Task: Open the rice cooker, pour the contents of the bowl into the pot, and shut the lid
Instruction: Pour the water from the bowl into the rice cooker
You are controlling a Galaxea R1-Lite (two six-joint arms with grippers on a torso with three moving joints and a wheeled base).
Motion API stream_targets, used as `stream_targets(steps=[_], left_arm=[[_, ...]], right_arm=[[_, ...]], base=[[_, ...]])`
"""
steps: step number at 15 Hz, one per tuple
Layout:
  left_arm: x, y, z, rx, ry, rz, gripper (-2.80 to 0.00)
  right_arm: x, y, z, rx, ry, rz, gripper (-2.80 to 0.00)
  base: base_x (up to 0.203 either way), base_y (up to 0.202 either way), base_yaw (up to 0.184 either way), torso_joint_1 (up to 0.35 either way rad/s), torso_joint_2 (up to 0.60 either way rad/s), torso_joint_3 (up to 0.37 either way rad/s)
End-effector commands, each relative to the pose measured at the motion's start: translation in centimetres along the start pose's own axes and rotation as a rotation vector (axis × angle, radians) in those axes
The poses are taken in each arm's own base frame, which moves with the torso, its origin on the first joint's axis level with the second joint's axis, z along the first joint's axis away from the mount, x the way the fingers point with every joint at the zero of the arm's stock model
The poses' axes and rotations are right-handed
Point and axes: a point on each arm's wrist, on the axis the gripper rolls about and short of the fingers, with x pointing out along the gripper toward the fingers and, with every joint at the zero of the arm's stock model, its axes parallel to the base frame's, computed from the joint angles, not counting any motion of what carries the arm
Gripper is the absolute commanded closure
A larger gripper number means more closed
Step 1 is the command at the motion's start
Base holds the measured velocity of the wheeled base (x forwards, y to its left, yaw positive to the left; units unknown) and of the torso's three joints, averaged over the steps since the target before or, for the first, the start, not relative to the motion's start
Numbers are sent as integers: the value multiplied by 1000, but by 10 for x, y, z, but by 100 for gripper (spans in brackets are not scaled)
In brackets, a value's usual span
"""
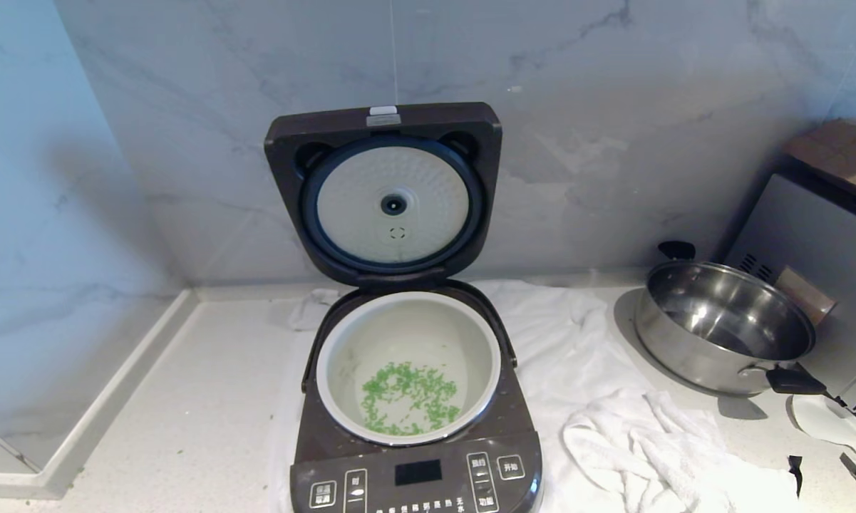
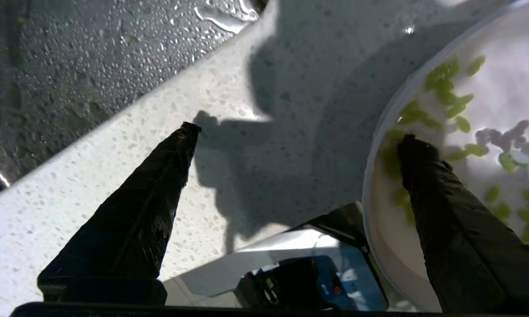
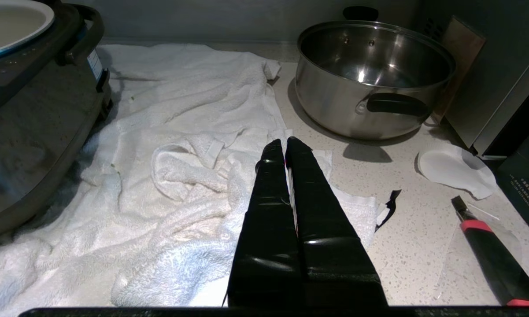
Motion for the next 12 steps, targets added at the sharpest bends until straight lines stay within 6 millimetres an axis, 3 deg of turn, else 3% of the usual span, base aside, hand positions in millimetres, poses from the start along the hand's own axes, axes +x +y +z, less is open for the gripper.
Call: stream_targets(steps=[1, 7, 8, 12], left_arm=[[4, -5, -7, 3, 34, -15, -280], [-1, -20, -15, -8, 60, -46, -280], [-1, -20, -17, -7, 65, -48, 0], [-3, -20, -17, -7, 60, -45, 0]], right_arm=[[0, 0, 0, -1, 2, 1, 0], [0, 0, 0, -1, 2, 1, 0], [0, 0, 0, -1, 2, 1, 0], [0, 0, 0, -1, 2, 1, 0]], base=[[0, 0, 0, 0, 0, 0], [0, 0, 0, 0, 0, 0], [0, 0, 0, 0, 0, 0], [0, 0, 0, 0, 0, 0]])
